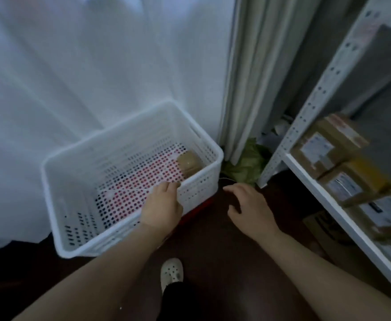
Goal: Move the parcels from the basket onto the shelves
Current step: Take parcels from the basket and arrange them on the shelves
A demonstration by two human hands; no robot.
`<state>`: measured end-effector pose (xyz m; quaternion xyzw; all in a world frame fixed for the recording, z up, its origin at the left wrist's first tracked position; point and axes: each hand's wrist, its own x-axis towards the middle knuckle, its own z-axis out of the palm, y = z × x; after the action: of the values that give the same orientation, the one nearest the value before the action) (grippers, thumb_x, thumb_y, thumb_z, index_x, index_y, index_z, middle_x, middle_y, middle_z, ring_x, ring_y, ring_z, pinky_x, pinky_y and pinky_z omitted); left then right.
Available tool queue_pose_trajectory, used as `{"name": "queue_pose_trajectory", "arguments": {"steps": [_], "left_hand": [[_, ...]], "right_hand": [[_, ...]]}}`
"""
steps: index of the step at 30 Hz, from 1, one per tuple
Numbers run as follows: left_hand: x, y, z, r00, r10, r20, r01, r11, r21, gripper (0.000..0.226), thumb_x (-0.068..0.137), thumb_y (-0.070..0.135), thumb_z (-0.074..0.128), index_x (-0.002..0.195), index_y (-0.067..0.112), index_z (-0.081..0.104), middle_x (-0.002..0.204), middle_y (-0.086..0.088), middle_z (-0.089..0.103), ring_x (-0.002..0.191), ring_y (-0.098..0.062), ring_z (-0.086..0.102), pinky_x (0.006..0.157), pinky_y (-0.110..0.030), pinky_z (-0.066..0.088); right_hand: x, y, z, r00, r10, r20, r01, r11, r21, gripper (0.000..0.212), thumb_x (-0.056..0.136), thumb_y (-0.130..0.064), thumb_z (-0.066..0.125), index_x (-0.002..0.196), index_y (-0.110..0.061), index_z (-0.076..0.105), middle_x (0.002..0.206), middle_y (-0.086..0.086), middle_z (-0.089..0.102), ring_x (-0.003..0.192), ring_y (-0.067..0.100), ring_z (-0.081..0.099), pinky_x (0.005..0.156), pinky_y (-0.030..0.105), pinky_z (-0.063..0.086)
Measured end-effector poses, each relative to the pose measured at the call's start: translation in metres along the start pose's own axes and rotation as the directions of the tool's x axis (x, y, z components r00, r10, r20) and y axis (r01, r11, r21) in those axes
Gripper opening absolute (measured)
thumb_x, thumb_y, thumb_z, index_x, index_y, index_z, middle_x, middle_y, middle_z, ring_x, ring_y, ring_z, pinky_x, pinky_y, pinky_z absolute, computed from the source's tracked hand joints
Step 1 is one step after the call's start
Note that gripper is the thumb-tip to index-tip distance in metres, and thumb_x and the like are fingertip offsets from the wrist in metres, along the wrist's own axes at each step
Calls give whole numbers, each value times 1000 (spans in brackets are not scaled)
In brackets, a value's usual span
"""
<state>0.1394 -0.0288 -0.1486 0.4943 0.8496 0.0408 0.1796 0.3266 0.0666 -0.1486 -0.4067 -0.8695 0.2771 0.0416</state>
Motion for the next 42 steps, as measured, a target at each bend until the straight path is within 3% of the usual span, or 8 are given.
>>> {"name": "queue_pose_trajectory", "arguments": {"steps": [5, 12, 17, 23, 29, 34, 38, 42], "left_hand": [[61, -102, -5, 974, -221, 46, 226, 965, -131, 51, 94, 16, 48, 144, 15, 36, 142, -7, 40, 127, -23, 42, 101, -35, 41], [165, -184, 25, 954, -238, 180, 253, 965, -65, 51, 95, 20, 48, 144, 20, 35, 143, -3, 39, 129, -20, 40, 101, -33, 41], [223, -203, 74, 939, -241, 247, 272, 957, -99, 52, 96, 21, 47, 146, 20, 33, 143, -3, 40, 128, -19, 41, 100, -31, 39], [282, -210, 145, 920, -284, 272, 339, 922, -186, 53, 96, 22, 47, 147, 19, 30, 142, -4, 39, 129, -20, 39, 100, -30, 38], [287, -214, 172, 914, -278, 296, 361, 890, -279, 54, 95, 21, 49, 146, 20, 31, 143, -3, 39, 129, -19, 40, 100, -30, 39], [269, -211, 137, 918, -234, 321, 348, 863, -366, 80, 86, 25, 65, 151, 20, 18, 150, -1, 31, 137, -17, 31, 108, -27, 31], [252, -187, 72, 945, -103, 311, 232, 881, -412, 129, 69, 44, 81, 150, 23, -17, 158, 4, -6, 145, -17, 5, 118, -34, 18], [230, -166, -4, 989, 31, 146, 5, 971, -239, 131, 68, 53, 77, 148, 21, -22, 155, 6, -12, 144, -19, -4, 117, -35, 14]], "right_hand": [[121, -51, 47, 991, 14, 132, -24, 997, 77, 43, 92, -14, 54, 134, -19, 46, 137, -1, 41, 120, 15, 46, 90, 29, 44], [285, -41, 131, 940, 106, 324, -55, 985, -162, 49, 91, -18, 55, 138, -12, 39, 140, 12, 37, 123, 23, 42, 96, 27, 37], [364, 0, 190, 834, 182, 521, 47, 917, -396, 90, 83, -28, 69, 151, -13, 13, 154, 12, 18, 140, 25, 24, 117, 30, 20], [420, 46, 268, 786, 189, 589, 367, 624, -689, 147, 61, -42, 86, 144, -13, -31, 156, 17, -19, 146, 33, -11, 118, 44, -7], [438, 63, 296, 804, 147, 576, 417, 552, -723, 123, 75, -54, 70, 149, -17, -21, 156, 18, 7, 144, 39, 8, 117, 56, 3], [426, 20, 272, 781, 277, 560, -141, 951, -275, 126, 66, -54, 77, 152, -23, -9, 150, 15, 23, 135, 35, 31, 110, 45, 35], [399, -35, 217, 701, 337, 629, -545, 821, 167, 107, 71, -49, 75, 153, -22, 12, 139, 7, 44, 120, 27, 48, 87, 33, 45], [355, -83, 128, 660, 282, 696, -613, 738, 282, 77, 71, -57, 72, 136, -28, 42, 124, 5, 57, 106, 22, 54, 70, 29, 45]]}}
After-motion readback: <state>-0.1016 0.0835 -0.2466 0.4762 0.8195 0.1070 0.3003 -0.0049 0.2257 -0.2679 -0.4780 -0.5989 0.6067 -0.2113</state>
